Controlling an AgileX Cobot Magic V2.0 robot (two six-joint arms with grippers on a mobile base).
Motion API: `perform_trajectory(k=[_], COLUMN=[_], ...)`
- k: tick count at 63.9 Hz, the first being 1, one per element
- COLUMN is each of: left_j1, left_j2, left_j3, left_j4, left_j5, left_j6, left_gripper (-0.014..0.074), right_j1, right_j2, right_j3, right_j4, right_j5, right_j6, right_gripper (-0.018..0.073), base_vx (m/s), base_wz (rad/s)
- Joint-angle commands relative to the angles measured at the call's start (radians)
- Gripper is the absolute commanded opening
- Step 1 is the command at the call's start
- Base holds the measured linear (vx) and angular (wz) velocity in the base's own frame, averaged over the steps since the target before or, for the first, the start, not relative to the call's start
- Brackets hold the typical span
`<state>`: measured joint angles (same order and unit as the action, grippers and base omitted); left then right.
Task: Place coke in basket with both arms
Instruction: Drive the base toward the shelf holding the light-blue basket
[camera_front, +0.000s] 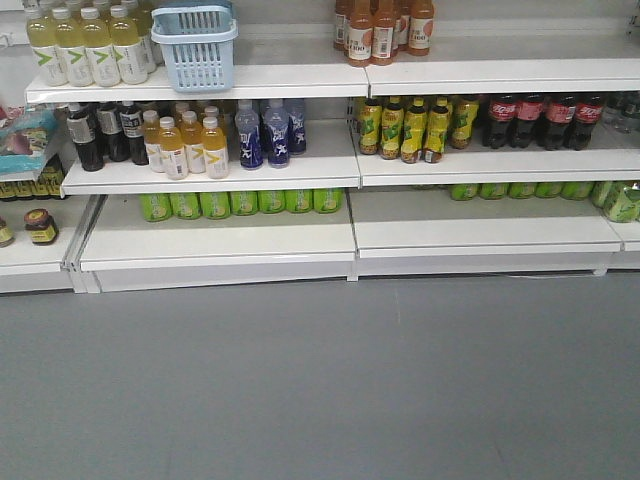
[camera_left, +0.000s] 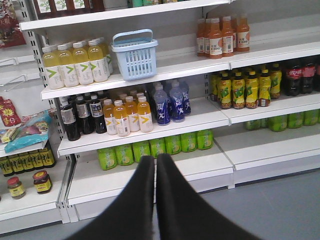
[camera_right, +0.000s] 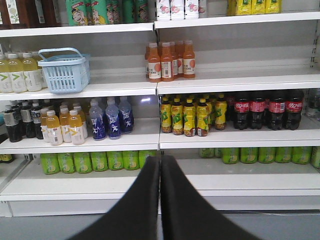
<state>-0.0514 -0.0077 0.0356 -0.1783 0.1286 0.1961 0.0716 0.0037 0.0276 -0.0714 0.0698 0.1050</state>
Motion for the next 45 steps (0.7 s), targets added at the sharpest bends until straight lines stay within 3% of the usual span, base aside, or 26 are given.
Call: perform_trajectory(k=[1,45], left_j1=[-0.004,-0.004], left_j2=[-0.019,-0.019], left_j3=[-0.034,-0.034], left_j4=[-0.002,-0.002], left_j5=[-0.066,-0.066], left_j6=[-0.005,-0.005], left_gripper=[-0.0006,-0.0006], right_j1=[0.0,0.0], right_j2=[0.011,0.011], right_j3=[0.008,0.008], right_j4=[-0.004,-0.004], right_j5=[-0.07,-0.07], right_j6=[-0.01,-0.01], right_gripper=[-0.001,-0.001], base_vx=[0.0,0.0], base_wz=[0.0,0.0])
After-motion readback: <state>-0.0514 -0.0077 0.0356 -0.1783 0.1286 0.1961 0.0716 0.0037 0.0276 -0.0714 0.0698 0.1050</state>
